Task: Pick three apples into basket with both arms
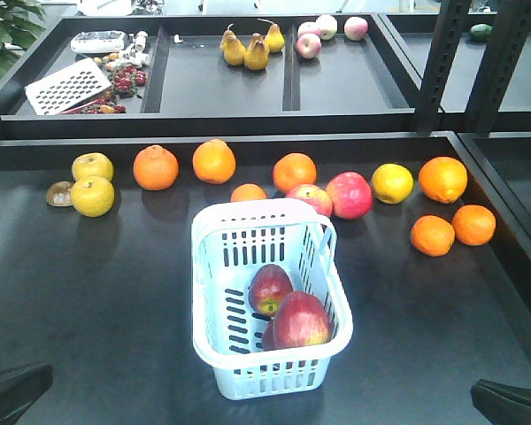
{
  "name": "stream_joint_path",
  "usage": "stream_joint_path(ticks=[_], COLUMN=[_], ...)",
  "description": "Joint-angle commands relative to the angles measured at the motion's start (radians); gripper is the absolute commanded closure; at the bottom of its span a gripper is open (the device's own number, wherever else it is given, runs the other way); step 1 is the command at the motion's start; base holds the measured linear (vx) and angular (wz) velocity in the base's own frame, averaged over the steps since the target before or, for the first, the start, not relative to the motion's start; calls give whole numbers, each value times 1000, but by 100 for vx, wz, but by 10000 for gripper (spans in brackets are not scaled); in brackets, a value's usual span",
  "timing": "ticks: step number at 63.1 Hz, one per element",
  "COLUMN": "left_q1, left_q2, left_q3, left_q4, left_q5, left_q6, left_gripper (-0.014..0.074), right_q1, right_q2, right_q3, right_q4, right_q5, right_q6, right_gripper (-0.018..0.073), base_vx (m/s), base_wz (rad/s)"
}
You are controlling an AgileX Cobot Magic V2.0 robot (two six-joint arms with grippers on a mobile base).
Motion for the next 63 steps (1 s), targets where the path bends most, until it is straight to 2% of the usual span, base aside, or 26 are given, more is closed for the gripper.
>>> stream_joint_path(ticks=[1, 7, 12, 16, 19, 23, 29, 37, 51, 59, 63], left_q1=[2, 2, 2, 2, 2, -1, -1, -1, -1, 4, 29], left_q2=[5, 5, 5, 5, 6, 8, 6, -9, -115, -217, -267], left_q3=[-26, -26, -26, -26, -26, -25, 11, 118, 317, 319, 319], left_q4=[-10, -11, 0, 68, 150, 258, 331, 336, 337, 348, 355], left_q5=[-76, -96, -168, -203, -191, -140, -125, -220, -527, -487, -459], left_q6=[-6, -6, -6, -9, -16, -65, -144, -165, -165, -163, -163], left_gripper=[603, 603, 603, 603, 603, 603, 603, 603, 603, 603, 603], right_q1=[-1, -1, -1, -1, -1, -1, -1, -1, -1, -1, -1], right_q2=[5, 5, 5, 5, 5, 5, 5, 5, 5, 5, 5], right_q3=[-26, -26, -26, -26, -26, -26, -26, -26, -26, -26, -26], right_q4=[1, 1, 1, 1, 1, 1, 1, 1, 1, 1, 1], right_q5=[-64, -64, -64, -63, -63, -63, -63, -63, -63, -61, -60], right_q6=[3, 3, 3, 3, 3, 3, 3, 3, 3, 3, 3], right_gripper=[564, 564, 564, 564, 564, 564, 564, 564, 564, 564, 564], base_vx=[0, 0, 0, 0, 0, 0, 0, 0, 0, 0, 0], base_wz=[0, 0, 0, 0, 0, 0, 0, 0, 0, 0, 0])
